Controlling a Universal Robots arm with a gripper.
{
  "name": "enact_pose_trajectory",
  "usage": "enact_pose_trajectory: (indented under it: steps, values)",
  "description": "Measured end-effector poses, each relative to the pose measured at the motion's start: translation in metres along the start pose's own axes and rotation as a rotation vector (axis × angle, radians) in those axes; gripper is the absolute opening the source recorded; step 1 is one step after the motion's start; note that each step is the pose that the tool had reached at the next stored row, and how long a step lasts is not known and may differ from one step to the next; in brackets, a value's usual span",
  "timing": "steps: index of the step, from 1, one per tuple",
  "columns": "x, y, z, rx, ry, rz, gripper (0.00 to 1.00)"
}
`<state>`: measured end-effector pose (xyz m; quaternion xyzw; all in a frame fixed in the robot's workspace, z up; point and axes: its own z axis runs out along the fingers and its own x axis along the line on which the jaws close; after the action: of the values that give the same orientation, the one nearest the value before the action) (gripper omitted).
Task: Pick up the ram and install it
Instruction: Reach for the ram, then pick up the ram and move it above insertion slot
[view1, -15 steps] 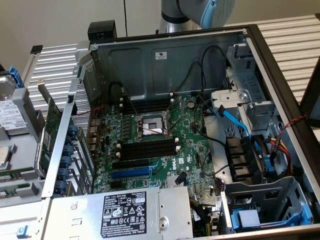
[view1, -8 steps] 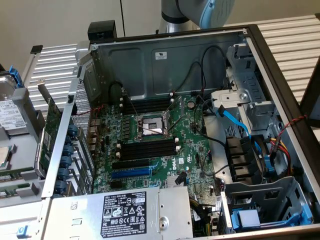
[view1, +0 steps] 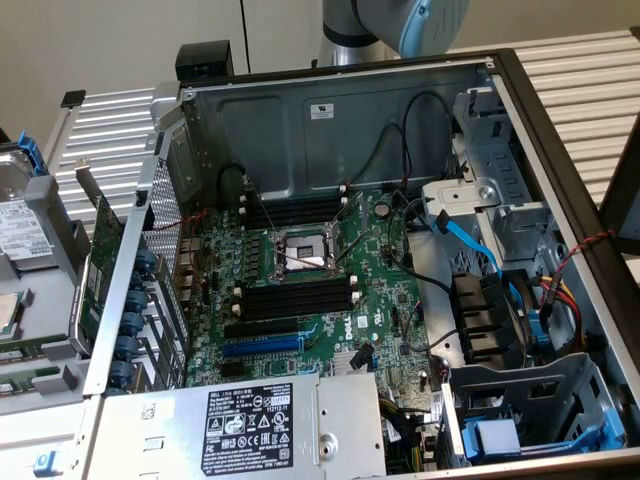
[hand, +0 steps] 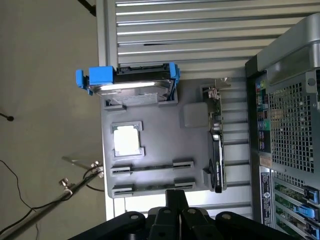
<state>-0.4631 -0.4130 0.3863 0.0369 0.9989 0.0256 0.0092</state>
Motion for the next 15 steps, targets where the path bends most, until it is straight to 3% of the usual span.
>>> enact_pose_trajectory:
  steps: [8, 15]
  values:
    - [0.0, 0.0, 0.0, -0.0001, 0.0005, -0.004, 0.11]
    - [0.0, 0.0, 0.001, -0.0021, 0.0068, -0.127, 0.11]
